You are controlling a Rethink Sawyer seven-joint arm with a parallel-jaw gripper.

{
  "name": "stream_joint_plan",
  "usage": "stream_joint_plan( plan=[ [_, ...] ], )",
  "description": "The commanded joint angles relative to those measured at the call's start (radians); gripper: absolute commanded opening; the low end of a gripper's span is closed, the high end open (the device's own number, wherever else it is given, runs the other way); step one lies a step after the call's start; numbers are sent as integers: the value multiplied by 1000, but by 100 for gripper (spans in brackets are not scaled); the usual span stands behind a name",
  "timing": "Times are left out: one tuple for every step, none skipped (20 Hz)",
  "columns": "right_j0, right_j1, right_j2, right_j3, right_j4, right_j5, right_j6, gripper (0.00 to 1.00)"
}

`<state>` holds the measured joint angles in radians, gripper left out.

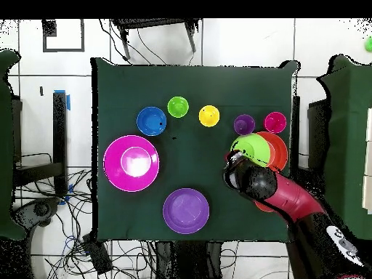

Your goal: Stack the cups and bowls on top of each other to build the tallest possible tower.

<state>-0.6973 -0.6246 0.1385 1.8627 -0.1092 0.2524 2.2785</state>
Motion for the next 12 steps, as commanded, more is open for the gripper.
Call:
stream_joint_plan(
  plan=[
    [44,-20,27,-19,48,104,83,100],
    [44,-16,30,-17,53,105,85,100],
    [47,-15,27,-18,54,102,87,100],
    [49,-11,26,-17,56,97,89,100],
    [49,-10,27,-12,60,95,92,100],
    [52,-5,25,-10,60,83,96,100],
    [52,0,26,-11,64,82,97,100],
    [51,7,28,-9,67,75,99,100],
    [55,11,26,-9,67,67,101,100],
    [57,21,26,-9,70,53,105,100],
    [59,27,25,-12,70,44,105,100],
    [60,39,25,-15,71,31,106,100]
  ],
)
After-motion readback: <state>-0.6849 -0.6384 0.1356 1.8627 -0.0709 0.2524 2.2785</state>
